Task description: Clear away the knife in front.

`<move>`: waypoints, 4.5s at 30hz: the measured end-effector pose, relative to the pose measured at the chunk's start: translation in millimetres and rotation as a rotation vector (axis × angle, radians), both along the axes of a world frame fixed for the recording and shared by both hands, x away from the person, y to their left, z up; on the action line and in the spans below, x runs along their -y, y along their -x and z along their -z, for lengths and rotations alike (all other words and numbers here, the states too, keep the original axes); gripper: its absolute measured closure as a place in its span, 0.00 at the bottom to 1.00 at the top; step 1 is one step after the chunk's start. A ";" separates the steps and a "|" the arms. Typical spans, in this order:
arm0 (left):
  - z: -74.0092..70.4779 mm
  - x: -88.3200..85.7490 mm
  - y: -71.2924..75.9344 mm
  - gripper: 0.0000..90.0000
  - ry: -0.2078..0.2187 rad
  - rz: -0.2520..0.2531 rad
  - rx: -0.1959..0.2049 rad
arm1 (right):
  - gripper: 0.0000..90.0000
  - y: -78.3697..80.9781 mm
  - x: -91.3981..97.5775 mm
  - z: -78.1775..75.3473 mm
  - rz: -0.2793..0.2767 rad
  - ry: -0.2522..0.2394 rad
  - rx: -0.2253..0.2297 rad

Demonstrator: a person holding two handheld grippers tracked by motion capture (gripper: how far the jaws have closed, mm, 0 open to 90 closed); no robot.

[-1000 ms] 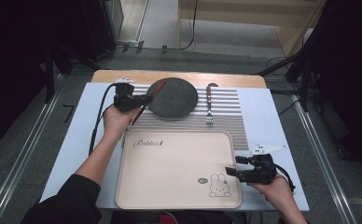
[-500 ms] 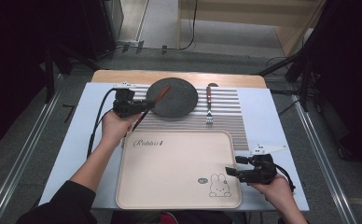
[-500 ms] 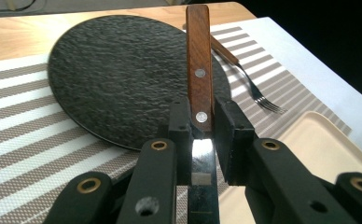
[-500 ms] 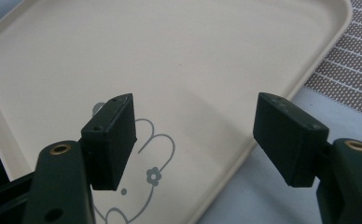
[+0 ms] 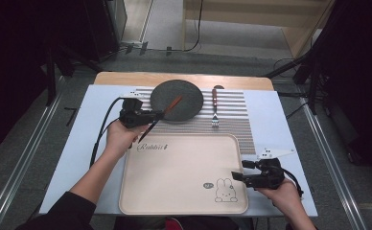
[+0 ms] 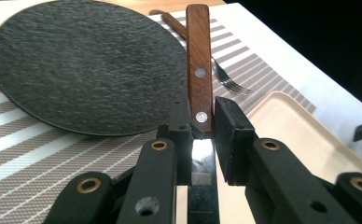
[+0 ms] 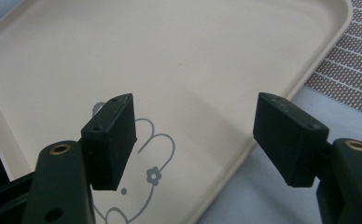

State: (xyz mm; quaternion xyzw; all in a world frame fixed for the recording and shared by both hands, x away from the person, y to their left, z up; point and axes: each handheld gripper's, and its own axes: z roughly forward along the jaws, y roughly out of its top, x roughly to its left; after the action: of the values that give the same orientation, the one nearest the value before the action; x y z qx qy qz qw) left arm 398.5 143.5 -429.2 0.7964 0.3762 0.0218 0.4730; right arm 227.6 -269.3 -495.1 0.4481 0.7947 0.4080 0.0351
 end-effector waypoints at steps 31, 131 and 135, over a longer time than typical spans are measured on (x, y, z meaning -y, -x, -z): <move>6.3 -5.0 36.5 0.86 0.019 0.117 -0.056 | 0.32 0.4 -0.4 -0.1 -0.005 -0.003 -0.001; 51.1 24.3 68.1 0.43 -0.155 0.272 0.042 | 0.32 -2.5 -2.5 -0.2 -0.018 0.009 -0.001; 51.4 33.1 65.0 0.43 -0.167 0.285 0.035 | 0.32 -0.4 -1.1 0.0 -0.010 0.007 -0.002</move>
State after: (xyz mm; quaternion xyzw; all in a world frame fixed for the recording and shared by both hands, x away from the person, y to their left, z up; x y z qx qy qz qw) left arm 333.5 110.4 -480.5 0.8776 0.2480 -0.0005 0.4102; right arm 228.0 -268.3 -495.1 0.4445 0.7982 0.4051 0.0338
